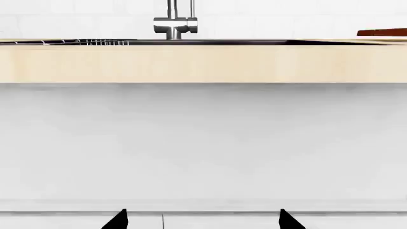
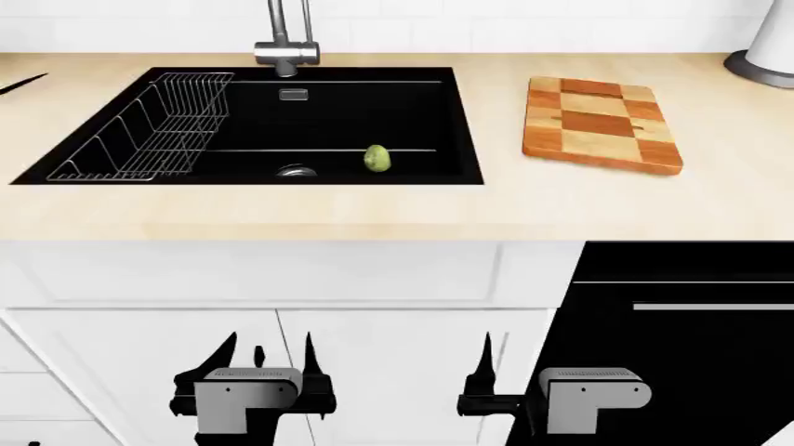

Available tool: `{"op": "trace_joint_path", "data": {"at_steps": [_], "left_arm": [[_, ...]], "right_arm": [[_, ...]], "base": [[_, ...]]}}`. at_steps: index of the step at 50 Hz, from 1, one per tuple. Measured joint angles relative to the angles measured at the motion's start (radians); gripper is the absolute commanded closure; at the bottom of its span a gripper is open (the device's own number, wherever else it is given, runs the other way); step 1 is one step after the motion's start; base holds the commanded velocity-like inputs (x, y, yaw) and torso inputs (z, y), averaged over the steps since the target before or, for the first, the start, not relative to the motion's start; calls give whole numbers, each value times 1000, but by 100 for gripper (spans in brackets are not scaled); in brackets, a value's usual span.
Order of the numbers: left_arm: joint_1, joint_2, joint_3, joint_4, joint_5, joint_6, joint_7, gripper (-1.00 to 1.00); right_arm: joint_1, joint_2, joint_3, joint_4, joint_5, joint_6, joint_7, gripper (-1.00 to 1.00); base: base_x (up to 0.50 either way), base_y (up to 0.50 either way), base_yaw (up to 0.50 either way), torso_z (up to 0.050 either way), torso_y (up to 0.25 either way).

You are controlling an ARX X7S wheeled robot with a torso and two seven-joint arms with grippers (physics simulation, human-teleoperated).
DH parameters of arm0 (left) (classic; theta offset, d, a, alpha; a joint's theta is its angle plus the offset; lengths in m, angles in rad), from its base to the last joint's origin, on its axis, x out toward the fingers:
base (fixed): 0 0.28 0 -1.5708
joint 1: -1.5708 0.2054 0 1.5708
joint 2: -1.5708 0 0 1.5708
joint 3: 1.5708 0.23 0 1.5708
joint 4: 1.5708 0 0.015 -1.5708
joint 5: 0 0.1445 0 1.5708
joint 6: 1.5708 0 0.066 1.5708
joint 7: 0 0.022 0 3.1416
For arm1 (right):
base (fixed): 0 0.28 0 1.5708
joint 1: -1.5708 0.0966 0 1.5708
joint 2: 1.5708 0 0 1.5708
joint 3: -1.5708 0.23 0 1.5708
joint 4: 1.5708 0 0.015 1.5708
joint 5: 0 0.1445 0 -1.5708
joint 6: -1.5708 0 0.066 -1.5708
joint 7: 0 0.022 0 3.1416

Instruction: Pick the vegetables from the sink and place them on the cutting board.

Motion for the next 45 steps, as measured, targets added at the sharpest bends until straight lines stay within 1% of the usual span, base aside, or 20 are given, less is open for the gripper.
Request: {"op": "trace_joint_path", "data": {"at_steps": [7, 15, 20, 28, 37, 45], "left_arm": [[-1, -12, 11, 1, -16, -2, -16, -100], [1, -36, 29, 56, -57, -40, -23, -100], [-23, -58, 35, 180, -84, -120, -30, -100], [-105, -89, 28, 417, -114, -276, -62, -100], [-140, -122, 22, 595, -124, -373, -91, -100], [-156, -139, 6, 686, -137, -430, -115, -100]], "right_arm": [[-4, 12, -29, -6, 0, -5, 12, -100], [-7, 34, -68, -49, 20, 6, 12, -100], [10, 53, -67, -178, 48, 89, 20, -100], [75, 85, -50, -433, 99, 262, 41, -100], [91, 112, -35, -622, 140, 371, 61, -100], [88, 136, -30, -755, 156, 449, 83, -100]], "base": [[0, 0, 0, 2, 0], [0, 0, 0, 50, 0], [0, 0, 0, 50, 0], [0, 0, 0, 50, 0], [0, 0, 0, 50, 0], [31, 456, 0, 44, 0]]}}
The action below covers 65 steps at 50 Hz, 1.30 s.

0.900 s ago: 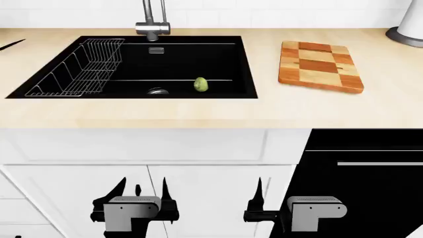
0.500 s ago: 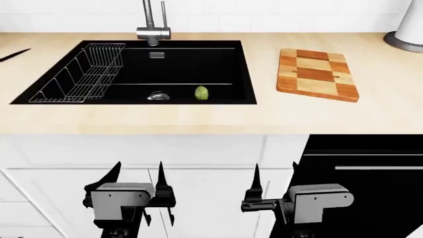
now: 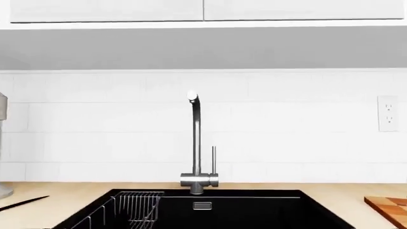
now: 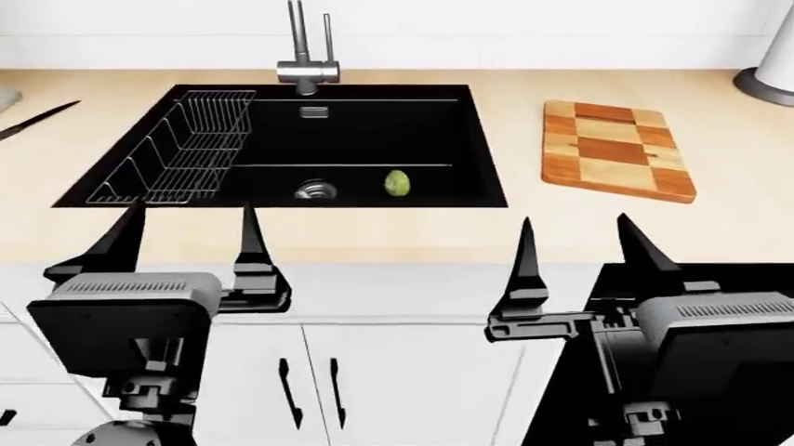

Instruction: Pick the vegetables from the sink and place them on the cutting board.

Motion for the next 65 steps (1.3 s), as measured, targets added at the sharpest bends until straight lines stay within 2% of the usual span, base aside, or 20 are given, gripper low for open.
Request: {"op": "trace_joint_path", "data": {"at_steps": [18, 30, 39, 50, 65], "left_arm": [[-5, -20, 2, 69, 16, -32, -50, -100], [-48, -32, 4, 59, 13, -82, -70, -100], [-257, -38, 6, -106, -30, -232, -53, -100], [-489, -49, 46, -362, -45, -314, -16, -100], [-663, -61, 65, -538, -71, -381, 22, -100]], "right_arm": [[-4, 33, -26, -102, -6, 50, 30, -100], [21, 51, -31, -107, 5, 73, 37, -100], [257, 67, -11, 10, 79, 248, 11, -100], [568, 85, -24, 271, 128, 395, -39, -100], [775, 118, -85, 395, 146, 534, -72, -100]], "base": [[91, 500, 0, 0, 0], [433, 233, 0, 0, 0], [500, 0, 0, 0, 0], [500, 0, 0, 0, 0], [500, 0, 0, 0, 1]]}}
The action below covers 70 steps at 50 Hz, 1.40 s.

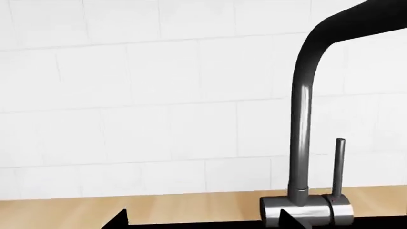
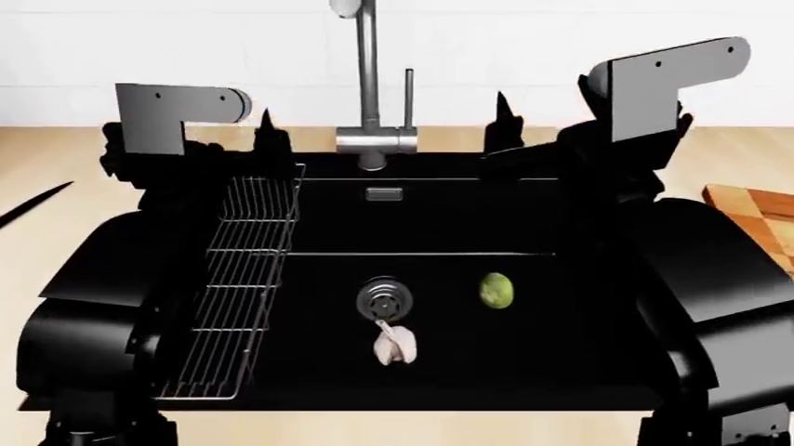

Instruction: Pick the vegetables from the sink and place them on the cutting board.

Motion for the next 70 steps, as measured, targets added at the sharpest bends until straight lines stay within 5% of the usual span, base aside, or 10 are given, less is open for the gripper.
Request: {"op": "trace_joint_path", "data": {"at_steps": [25, 31, 41, 48, 59, 70], "left_arm": [[30, -173, 153, 259, -63, -128, 171, -100], [96, -263, 161, 419, -112, -162, 239, -100], [122, -290, 55, 513, -230, -254, 323, -100], [149, -411, 116, 701, -285, -322, 342, -100], [180, -548, 384, 771, -209, -309, 348, -100], [124, -592, 583, 779, -159, -330, 400, -100]], "right_arm": [[143, 214, -246, -289, 86, 380, -89, -100], [229, 334, -258, -375, 447, 472, 122, -100], [434, 505, -385, -426, 1190, 484, 605, -100], [582, 592, -505, -443, 1521, 463, 824, -100], [558, 652, -588, -432, 1611, 482, 913, -100], [562, 672, -610, -398, 1581, 510, 903, -100]], "base": [[500, 0, 0, 0, 1], [500, 0, 0, 0, 0], [500, 0, 0, 0, 0], [488, 0, 0, 0, 0], [0, 0, 0, 0, 0], [0, 0, 0, 0, 0]]}}
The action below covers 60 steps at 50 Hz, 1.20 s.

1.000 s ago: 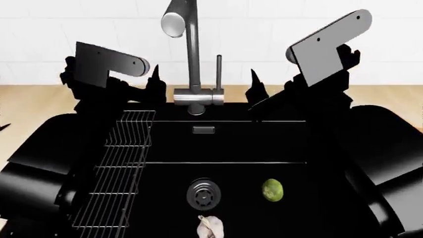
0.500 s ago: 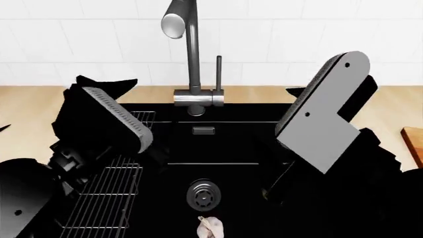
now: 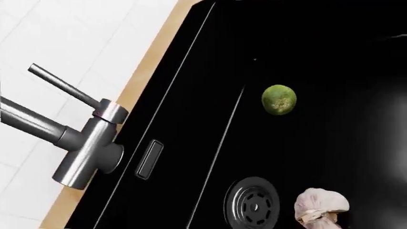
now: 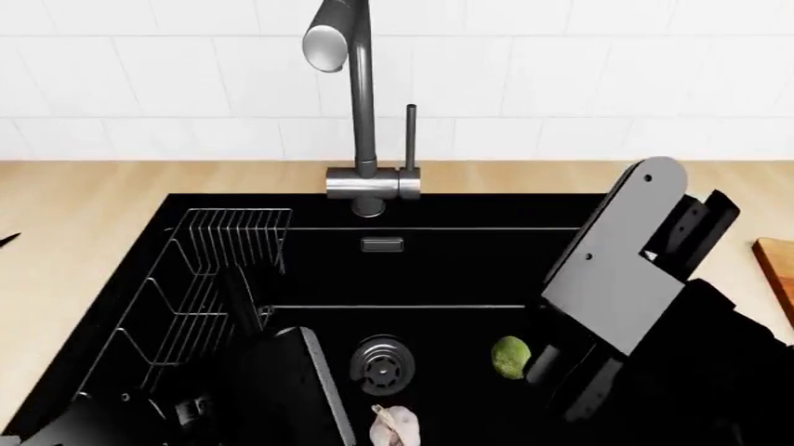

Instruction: Pick the vegetables from the sink and place them on the cutting board.

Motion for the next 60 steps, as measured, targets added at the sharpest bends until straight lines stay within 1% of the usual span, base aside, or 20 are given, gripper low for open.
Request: {"op": "trace_joint_path", "data": {"at_steps": [7, 17, 29, 35, 44, 60], "left_arm": [[-54, 7, 79, -7, 6, -24, 42, -100], [-132, 39, 160, -84, 13, -6, 114, -100], [-245, 59, 316, -187, 37, 19, 251, -100], [-286, 69, 379, -246, 56, 42, 301, -100], [-320, 89, 455, -327, 88, 83, 346, -100], [-363, 143, 547, -412, 130, 112, 389, -100]], "right_arm": [[46, 8, -4, 17, -2, 4, -2, -100], [86, 4, -10, 23, -14, -5, -9, -100], [59, -9, -8, 18, -111, -18, -77, -100], [35, -15, -12, 16, -170, -26, -117, -100], [9, -24, -24, 15, -231, -39, -157, -100], [-50, -18, -46, 4, -355, -85, -245, -100]], "base": [[0, 0, 0, 0, 0], [0, 0, 0, 0, 0], [0, 0, 0, 0, 0], [0, 0, 0, 0, 0], [0, 0, 0, 0, 0], [0, 0, 0, 0, 0]]}}
